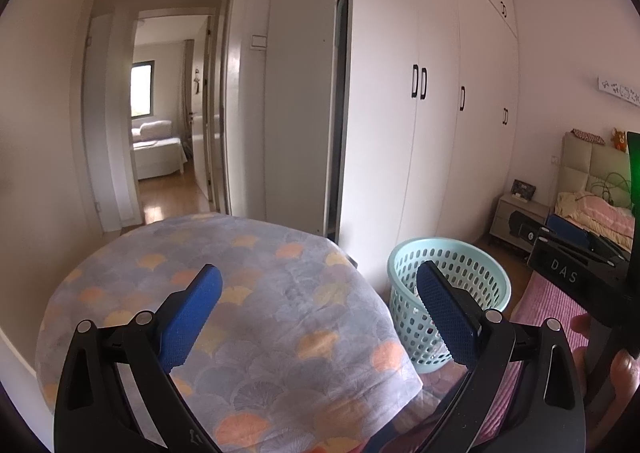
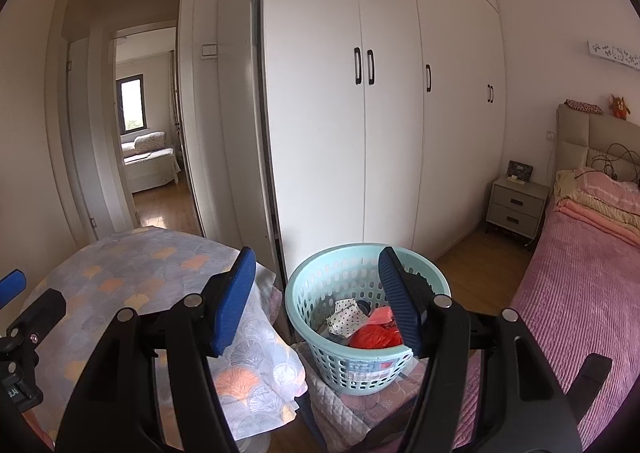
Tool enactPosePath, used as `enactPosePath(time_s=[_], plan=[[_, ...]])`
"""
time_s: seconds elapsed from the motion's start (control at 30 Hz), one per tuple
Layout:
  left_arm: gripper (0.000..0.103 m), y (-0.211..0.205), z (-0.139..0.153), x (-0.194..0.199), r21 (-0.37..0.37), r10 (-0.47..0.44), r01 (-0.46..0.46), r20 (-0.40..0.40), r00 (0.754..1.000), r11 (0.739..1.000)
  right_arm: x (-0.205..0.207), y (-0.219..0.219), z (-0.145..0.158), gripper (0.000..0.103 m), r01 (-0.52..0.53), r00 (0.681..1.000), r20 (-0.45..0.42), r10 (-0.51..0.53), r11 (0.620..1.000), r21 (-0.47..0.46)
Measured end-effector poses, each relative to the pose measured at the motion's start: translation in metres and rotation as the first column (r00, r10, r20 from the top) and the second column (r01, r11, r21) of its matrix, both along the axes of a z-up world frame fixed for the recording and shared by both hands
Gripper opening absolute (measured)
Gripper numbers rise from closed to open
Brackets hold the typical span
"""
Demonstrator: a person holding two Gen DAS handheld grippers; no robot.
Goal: Collect trash
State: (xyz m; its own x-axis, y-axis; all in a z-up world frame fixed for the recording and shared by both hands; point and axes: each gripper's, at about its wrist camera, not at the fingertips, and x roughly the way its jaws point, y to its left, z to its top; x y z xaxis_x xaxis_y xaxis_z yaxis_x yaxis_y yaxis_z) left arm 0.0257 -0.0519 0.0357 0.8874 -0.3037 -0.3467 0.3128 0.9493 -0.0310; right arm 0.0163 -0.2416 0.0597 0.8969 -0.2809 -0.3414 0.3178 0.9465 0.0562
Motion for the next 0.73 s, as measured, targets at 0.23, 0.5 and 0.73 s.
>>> enactPosePath(time_s=[0.23, 0.5, 0.73], plan=[[0.094, -0.005, -0.007, 0.014, 0.018, -0.004, 0.005, -0.032, 0.999, 1.000, 0.014, -0.001, -0.010, 0.060, 0.001, 1.000, -0.022, 0.000, 1.000, 0.006], [0.094, -0.021, -0.016, 0.025, 0.075, -0.009, 0.011, -0.025, 1.000, 0.997, 0.025, -0.011, -0.020, 0.060, 0.048, 0.998, -0.029, -0.048, 0.999, 0.006], [0.094, -0.027, -0.017, 0.033, 0.074, -0.030, 0.033, -0.039, 0.999, 0.997, 0.033, -0.008, -0.016, 0.060, 0.064, 0.998, -0.025, -0.065, 0.998, -0.028]])
